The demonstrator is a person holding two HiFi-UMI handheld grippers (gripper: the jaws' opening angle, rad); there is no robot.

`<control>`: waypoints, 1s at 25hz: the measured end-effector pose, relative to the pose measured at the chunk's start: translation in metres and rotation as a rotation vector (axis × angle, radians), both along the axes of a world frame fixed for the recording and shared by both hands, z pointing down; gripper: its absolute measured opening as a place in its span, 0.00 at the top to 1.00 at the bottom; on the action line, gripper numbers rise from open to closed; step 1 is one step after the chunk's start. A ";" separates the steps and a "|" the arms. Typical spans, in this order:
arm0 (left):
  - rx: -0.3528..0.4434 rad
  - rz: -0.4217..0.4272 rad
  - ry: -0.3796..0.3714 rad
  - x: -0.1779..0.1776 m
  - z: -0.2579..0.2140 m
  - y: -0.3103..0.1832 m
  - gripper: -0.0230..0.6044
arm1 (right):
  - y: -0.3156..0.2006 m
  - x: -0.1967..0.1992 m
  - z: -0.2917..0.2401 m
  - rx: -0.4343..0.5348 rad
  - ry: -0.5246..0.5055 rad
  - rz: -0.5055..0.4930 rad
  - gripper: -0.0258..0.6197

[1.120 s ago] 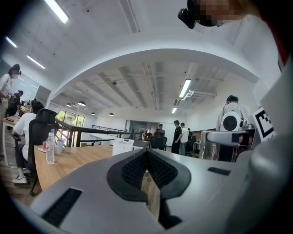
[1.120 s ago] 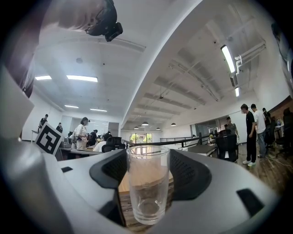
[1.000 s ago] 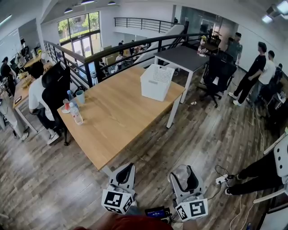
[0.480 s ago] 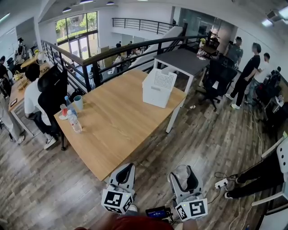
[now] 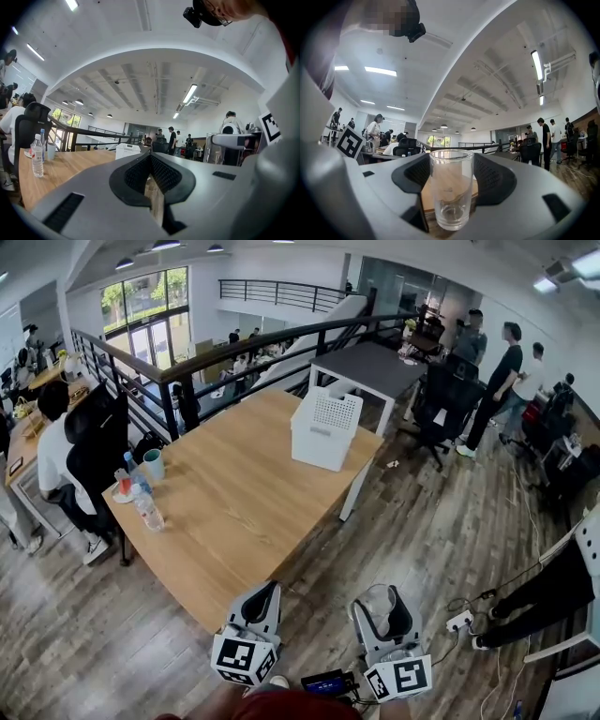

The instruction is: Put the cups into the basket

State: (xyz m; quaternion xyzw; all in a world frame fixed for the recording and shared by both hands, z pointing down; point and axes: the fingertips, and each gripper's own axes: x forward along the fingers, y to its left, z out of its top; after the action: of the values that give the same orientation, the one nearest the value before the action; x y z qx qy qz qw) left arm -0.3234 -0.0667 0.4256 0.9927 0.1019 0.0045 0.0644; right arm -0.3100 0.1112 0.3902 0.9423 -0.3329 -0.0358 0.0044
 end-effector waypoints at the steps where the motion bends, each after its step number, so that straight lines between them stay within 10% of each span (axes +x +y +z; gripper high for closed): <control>1: -0.002 0.004 -0.001 0.003 0.000 0.000 0.95 | 0.000 0.001 0.000 -0.001 -0.001 0.005 0.52; 25: 0.026 -0.035 -0.020 0.086 0.007 0.021 0.95 | 0.025 0.099 0.015 0.013 -0.022 -0.026 0.52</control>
State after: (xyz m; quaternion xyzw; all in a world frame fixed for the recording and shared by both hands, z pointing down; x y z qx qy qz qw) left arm -0.2372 -0.0453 0.4324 0.9950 0.0838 0.0147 0.0527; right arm -0.2114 0.1359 0.4049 0.9382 -0.3449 -0.0278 -0.0057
